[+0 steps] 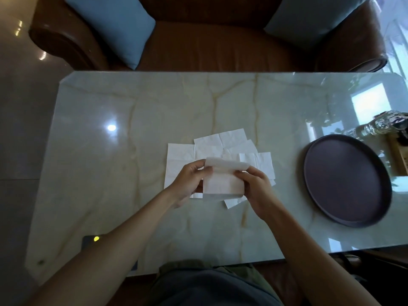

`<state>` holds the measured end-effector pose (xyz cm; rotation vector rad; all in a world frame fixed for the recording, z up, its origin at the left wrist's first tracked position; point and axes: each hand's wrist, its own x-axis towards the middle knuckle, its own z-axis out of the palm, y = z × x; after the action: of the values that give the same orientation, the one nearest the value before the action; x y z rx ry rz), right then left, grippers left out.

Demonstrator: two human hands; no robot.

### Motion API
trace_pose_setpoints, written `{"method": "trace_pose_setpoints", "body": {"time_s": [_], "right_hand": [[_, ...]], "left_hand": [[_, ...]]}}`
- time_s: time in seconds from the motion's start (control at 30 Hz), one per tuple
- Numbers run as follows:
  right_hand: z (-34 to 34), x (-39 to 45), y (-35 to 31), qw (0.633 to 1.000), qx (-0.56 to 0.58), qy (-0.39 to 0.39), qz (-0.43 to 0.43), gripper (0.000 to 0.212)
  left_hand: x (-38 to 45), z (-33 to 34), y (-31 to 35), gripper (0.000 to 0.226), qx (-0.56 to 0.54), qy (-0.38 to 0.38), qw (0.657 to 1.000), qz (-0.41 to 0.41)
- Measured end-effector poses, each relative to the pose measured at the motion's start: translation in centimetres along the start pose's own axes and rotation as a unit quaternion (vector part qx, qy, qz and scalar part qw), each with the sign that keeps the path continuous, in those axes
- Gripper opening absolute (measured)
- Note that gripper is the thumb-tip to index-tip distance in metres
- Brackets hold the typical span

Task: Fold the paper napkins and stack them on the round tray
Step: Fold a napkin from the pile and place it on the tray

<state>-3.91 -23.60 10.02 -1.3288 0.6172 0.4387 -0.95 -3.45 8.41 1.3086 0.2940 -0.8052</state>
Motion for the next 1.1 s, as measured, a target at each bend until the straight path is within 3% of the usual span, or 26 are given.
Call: {"method": "trace_pose_setpoints", "body": {"time_s": [0.1,0.27,0.43,0.53,0.73,0.93,1.1], "right_hand": [[-0.2,-0.3,-0.5,1.000,0.009,0.025,0.004,0.040],[-0.7,0.0,-1.4,0.998,0.038,0.024,0.039,0.027],[-0.4,0.5,-2.3,0.995,-0.094,-0.020,-0.001,0.028],[-0.3,0.5,-2.7,0.989,-0.135,-0.032,-0.046,0.016],[0.3,0.4,-4.4,0.970,-0.222,-0.047,-0.081,0.007],[0.2,0.5,-5.6,0.957,-0.264,-0.061,-0.106,0.014],[-2.1,0.7,-5.5,0.979,-0.180,0.004,-0.095,0.019]], "left_hand": [[-0.2,0.2,0.9,0.043,-0.003,0.011,1.000,0.011],[-0.6,0.5,2.1,0.048,0.032,0.000,0.999,0.038],[-0.7,0.4,2.5,0.037,0.033,-0.030,0.998,0.038],[-0.6,-0.1,2.8,0.048,0.008,-0.059,0.998,-0.002],[-0.3,0.1,3.0,0.016,0.220,-0.007,0.971,0.092],[-0.9,0.2,3.9,0.019,0.180,0.018,0.978,0.108],[-1.2,-0.3,4.0,0.016,0.068,0.051,0.992,0.093]]}}
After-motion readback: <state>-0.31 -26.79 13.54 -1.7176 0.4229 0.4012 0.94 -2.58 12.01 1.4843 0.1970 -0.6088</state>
